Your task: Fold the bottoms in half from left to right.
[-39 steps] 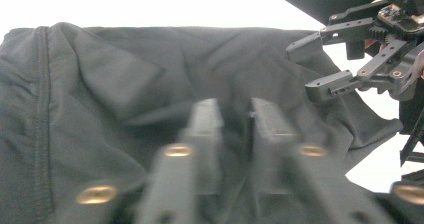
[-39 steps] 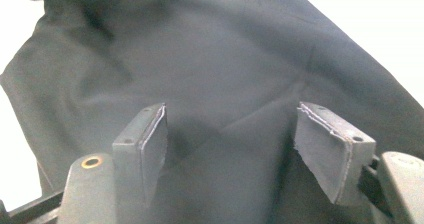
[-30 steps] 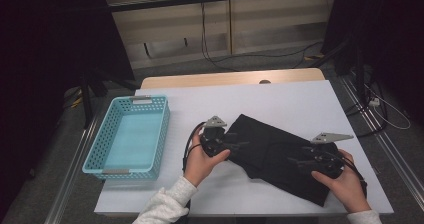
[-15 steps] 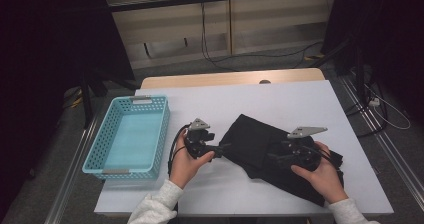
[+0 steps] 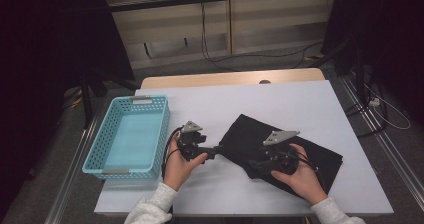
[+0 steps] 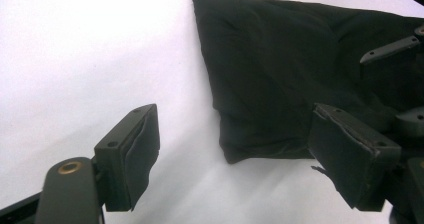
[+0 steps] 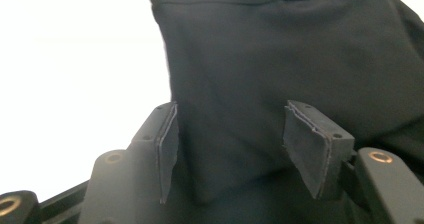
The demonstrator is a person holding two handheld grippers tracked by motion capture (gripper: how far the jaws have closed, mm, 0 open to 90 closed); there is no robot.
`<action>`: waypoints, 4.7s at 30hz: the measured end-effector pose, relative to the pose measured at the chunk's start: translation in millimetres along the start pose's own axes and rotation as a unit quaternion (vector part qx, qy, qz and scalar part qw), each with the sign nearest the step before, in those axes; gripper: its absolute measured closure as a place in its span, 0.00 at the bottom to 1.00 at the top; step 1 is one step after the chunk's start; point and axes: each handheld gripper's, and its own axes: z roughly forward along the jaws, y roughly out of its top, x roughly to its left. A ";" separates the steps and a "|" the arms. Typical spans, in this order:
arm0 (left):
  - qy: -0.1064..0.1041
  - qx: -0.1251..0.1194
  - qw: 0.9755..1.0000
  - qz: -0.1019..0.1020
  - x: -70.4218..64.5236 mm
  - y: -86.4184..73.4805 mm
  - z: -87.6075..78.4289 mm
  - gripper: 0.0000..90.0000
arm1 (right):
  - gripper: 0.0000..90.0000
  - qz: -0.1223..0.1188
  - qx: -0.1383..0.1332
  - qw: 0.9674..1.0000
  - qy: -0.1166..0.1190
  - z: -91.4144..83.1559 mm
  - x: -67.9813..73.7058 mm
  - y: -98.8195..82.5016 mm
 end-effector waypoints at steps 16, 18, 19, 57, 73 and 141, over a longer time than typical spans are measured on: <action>0.000 0.008 1.000 0.008 0.0 -2.4 1.4 0.23 | 0.80 -0.013 0.021 0.999 -0.028 10.6 -4.5 -3.6; 0.000 0.008 1.000 0.007 -0.2 -2.7 1.8 0.23 | 0.88 -0.019 0.014 0.999 -0.030 7.9 -4.6 -2.8; 0.000 0.007 1.000 0.006 -0.3 -2.9 2.1 0.23 | 0.92 -0.019 0.009 0.999 -0.031 6.0 -4.5 -2.1; 0.004 0.046 0.999 0.014 -17.9 -11.8 31.8 0.74 | 0.95 0.004 -0.054 0.996 -0.064 -38.5 -22.1 -3.8; -0.006 0.055 0.998 0.000 -16.5 -10.0 7.8 0.95 | 0.97 -0.003 -0.038 0.998 -0.045 -36.8 -16.3 -10.7; 0.014 0.023 0.999 -0.031 21.9 -2.9 -4.5 0.20 | 0.98 -0.023 -0.011 1.000 -0.012 -48.1 10.5 -27.4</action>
